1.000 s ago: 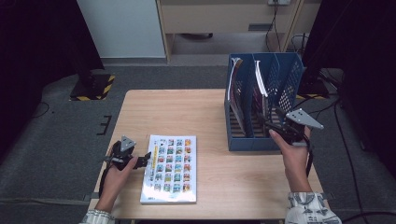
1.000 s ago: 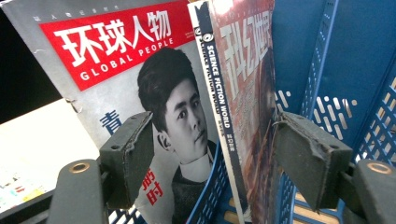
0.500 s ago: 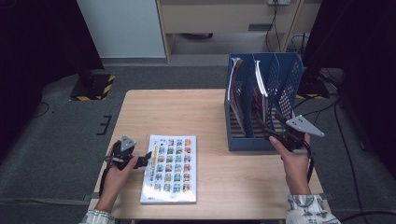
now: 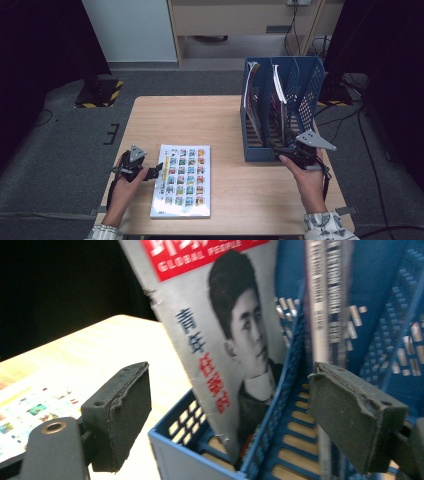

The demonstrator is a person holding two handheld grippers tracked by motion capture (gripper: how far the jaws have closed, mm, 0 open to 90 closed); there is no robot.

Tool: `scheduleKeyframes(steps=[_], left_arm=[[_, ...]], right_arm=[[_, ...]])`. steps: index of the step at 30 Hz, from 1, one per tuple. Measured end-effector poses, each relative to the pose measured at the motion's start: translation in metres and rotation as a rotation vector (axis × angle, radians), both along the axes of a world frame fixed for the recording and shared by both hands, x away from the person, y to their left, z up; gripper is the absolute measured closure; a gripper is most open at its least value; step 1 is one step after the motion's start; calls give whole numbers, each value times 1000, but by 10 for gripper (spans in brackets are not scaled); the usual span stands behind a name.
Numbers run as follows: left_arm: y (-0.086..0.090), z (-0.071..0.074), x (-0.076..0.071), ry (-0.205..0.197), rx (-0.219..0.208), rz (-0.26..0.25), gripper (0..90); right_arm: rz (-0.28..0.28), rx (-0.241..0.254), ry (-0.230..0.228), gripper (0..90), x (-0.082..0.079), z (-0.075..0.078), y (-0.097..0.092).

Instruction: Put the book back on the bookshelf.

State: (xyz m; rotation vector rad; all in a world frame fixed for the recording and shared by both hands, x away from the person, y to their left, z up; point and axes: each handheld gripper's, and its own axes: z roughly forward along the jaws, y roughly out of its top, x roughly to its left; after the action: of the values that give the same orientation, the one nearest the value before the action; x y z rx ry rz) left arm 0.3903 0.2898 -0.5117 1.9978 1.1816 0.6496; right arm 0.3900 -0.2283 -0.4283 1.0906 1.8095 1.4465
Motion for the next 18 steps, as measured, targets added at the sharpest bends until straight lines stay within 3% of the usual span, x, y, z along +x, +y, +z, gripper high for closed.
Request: scheduleKeyframes(steps=[7,18], left_arm=[[0,0,0,4,2,-3,37],[-4,1,0,16,-5,-18,36]], right_arm=[[47,-24,10,172,-3,-2,17],[118,-64,69,135,-6,-11,55]])
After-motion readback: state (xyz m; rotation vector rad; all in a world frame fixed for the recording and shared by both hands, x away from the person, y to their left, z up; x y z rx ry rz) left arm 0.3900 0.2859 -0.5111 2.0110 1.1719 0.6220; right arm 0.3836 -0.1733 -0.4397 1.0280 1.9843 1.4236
